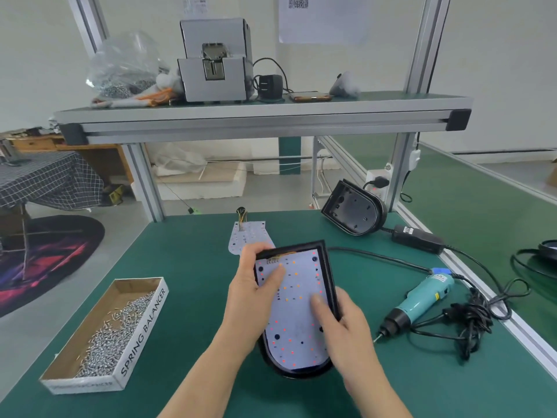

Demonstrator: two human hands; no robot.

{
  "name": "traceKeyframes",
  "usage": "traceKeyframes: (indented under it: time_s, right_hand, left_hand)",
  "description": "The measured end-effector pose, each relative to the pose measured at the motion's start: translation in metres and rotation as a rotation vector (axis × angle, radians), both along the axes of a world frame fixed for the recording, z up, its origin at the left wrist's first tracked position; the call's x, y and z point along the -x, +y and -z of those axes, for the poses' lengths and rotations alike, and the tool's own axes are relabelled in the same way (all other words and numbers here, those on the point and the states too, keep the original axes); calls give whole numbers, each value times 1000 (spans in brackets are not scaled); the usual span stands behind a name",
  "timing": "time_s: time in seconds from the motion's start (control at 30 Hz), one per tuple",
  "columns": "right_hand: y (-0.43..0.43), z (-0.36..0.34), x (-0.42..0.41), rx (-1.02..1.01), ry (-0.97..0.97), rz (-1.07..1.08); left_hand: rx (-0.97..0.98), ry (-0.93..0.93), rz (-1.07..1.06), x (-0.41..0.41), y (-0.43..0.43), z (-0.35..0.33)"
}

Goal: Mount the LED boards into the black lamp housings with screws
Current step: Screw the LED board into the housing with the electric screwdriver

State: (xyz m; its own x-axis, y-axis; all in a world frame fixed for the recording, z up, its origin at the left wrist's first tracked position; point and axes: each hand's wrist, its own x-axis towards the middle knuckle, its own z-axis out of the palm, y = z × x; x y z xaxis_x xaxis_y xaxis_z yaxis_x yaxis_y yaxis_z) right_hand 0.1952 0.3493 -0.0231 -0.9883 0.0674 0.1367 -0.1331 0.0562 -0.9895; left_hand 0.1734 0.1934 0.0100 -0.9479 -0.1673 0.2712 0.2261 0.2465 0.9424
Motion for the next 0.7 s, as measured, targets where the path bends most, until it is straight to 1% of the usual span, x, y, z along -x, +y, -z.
traceKeyframes:
  time_s: [0.03,0.1,0.17,0.2,0.27,0.3,0.33,0.37,0.43,0.47,0.5,0.53,0.63,0.7]
  right_hand:
    - [-1,12,2,-88,-16,42]
    - [-3,26,4,-126,-52,88]
    - [-6,34,5,-149,-109,118]
    - [-6,38,7,-162,-137,137]
    - [-5,43,12,-192,-170,165]
    - [-6,43,14,-202,-183,171]
    - [-6,43,15,-204,-191,175]
    - [-7,44,16,-207,-204,179]
    - [-8,43,18,-210,-216,192]
    - [-9,42,18,-210,-218,198]
    - [-9,42,18,-211,-220,201]
    - [-9,42,19,-211,-222,200]
    - [-10,41,18,-220,-222,192]
    - [-9,40,18,-226,-215,189]
  left_hand:
    - [24,-54,6,2,-1,5]
    - [114,-202,47,5,-7,13]
    - [219,-292,-11,10,-27,19]
    - [296,-285,-110,13,-45,19]
    - [544,-262,-383,15,-100,19]
    - [668,-302,-491,12,-130,18]
    - [786,-395,-560,8,-160,19]
    - [899,-514,-586,3,-188,21]
    - [1096,-750,-510,-5,-224,31]
    - [1174,-811,-450,-7,-233,36]
    - [1211,-819,-409,-9,-239,41]
    - [1208,-793,-401,-10,-241,45]
    - [1105,-667,-481,-11,-240,48]
    - [1055,-621,-513,-11,-238,52]
